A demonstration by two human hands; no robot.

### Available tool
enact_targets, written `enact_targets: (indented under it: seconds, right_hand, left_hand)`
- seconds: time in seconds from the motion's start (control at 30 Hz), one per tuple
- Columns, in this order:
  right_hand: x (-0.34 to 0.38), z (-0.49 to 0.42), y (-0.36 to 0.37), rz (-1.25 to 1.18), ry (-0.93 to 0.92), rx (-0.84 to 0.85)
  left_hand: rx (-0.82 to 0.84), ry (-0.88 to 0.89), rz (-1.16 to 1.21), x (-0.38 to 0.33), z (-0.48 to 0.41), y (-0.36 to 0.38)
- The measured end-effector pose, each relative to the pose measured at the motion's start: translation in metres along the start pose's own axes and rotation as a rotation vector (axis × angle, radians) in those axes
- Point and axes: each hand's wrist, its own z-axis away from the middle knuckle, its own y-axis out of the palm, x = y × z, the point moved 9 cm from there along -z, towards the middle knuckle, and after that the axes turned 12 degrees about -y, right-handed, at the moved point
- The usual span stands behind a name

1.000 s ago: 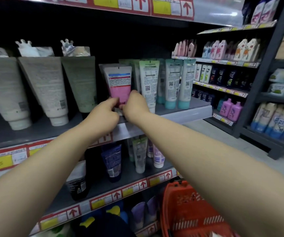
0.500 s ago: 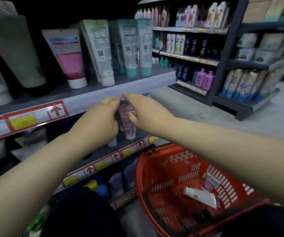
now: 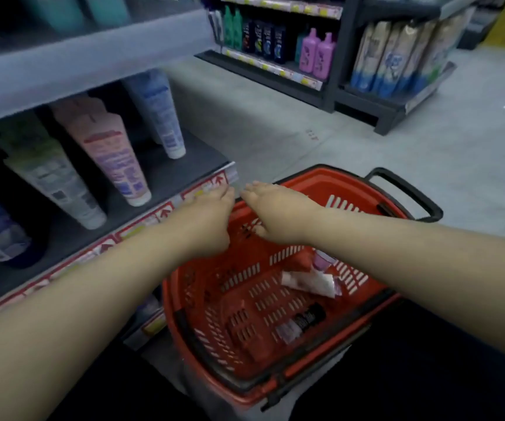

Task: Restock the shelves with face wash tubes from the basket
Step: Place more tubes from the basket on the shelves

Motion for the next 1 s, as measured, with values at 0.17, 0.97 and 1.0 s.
enact_targets:
  seconds: [0.17,0.97,1.0]
  right_hand:
    - [-0.057,0.013,0.074,-0.038,0.089,0.125]
    - [-0.200,0.046,0.272,-0.595,0.610,0.056]
    - [-0.200,0.044,0.265,-0.666,0.623,-0.014]
  left_hand:
    - [0.173,0.065,-0.009,-0.052,-0.054,0.069]
    - [0.445,-0.113,0.953,-0.167,-0.182,0.292]
    - [0.449,-0.150,1.027,-0.159,-0.180,0.292]
